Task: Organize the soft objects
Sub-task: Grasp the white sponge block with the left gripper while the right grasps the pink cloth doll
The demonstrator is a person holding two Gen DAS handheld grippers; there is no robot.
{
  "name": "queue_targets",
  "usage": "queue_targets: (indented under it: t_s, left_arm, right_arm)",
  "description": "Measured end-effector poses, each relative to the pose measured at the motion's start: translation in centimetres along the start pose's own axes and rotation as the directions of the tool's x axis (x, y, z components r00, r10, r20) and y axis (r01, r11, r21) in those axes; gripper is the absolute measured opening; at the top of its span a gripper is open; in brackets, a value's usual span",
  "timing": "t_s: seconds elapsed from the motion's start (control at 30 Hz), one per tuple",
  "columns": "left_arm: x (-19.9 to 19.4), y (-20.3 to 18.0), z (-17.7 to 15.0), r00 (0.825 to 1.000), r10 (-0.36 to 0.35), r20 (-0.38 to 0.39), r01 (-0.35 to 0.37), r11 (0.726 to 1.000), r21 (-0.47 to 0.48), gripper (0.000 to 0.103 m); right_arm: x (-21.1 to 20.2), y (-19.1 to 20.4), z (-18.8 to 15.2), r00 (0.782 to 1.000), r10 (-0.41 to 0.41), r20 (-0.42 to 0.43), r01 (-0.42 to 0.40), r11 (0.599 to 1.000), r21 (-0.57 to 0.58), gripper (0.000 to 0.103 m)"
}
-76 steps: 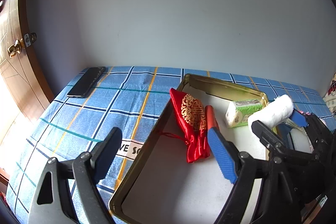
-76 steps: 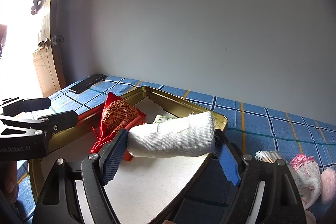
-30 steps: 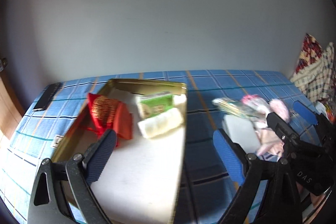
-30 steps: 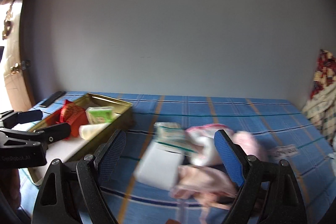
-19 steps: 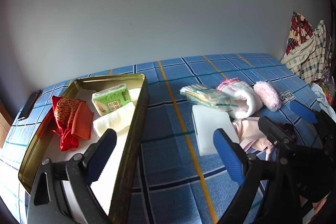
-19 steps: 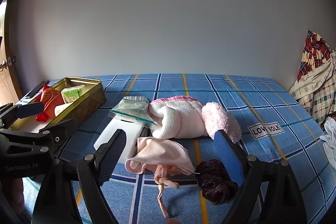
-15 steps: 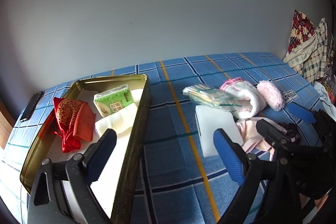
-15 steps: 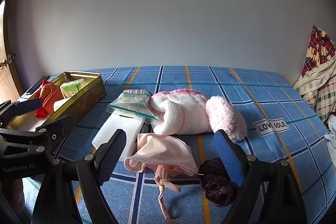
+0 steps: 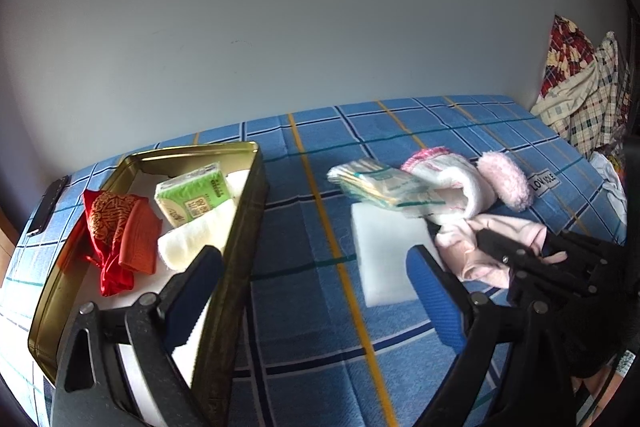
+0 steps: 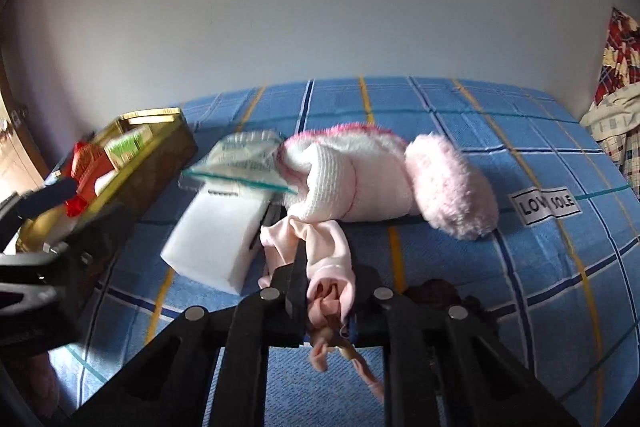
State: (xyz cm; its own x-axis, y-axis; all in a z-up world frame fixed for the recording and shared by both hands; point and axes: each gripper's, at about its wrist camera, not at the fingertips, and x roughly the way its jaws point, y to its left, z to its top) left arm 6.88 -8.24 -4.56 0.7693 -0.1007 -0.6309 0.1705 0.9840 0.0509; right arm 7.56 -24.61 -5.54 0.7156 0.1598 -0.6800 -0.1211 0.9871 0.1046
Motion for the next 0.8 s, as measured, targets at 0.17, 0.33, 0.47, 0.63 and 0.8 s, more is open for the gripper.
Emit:
queue_targets:
  t_s: [0.17, 0.33, 0.47, 0.63, 0.8]
  left_arm:
    - [1.3, -1.7, -0.1, 0.999, -0.017, -0.032, 0.018, 1.0, 0.025, 0.095]
    - [2.7, -3.1, 0.0, 0.997, -0.044, -0.067, 0.047, 0.998, 0.039, 0.095]
    - [4.0, -4.5, 0.2, 0.994, -0.054, -0.099, 0.06, 0.996, 0.062, 0.095]
    - [5.5, -5.0, 0.3, 0.991, -0.031, -0.128, 0.041, 0.996, 0.074, 0.084]
    - [6.1, -5.3, -0.7, 0.987, -0.068, -0.148, 0.081, 0.993, 0.081, 0.057]
  right_arm:
    - [-2.7, -0.3, -0.1, 0.991, -0.005, 0.13, 0.003, 1.0, 0.016, 0.014]
    - [-4.1, -1.4, -0.2, 0.978, -0.005, 0.208, -0.01, 0.998, 0.069, 0.014]
    - [-4.4, -2.0, -0.4, 0.973, 0.007, 0.231, -0.028, 0.996, 0.089, 0.014]
    - [-4.3, -1.9, -0.4, 0.972, 0.014, 0.234, -0.034, 0.996, 0.083, 0.014]
    - [-4.5, -1.9, -0.6, 0.97, 0.013, 0.244, -0.033, 0.996, 0.079, 0.014]
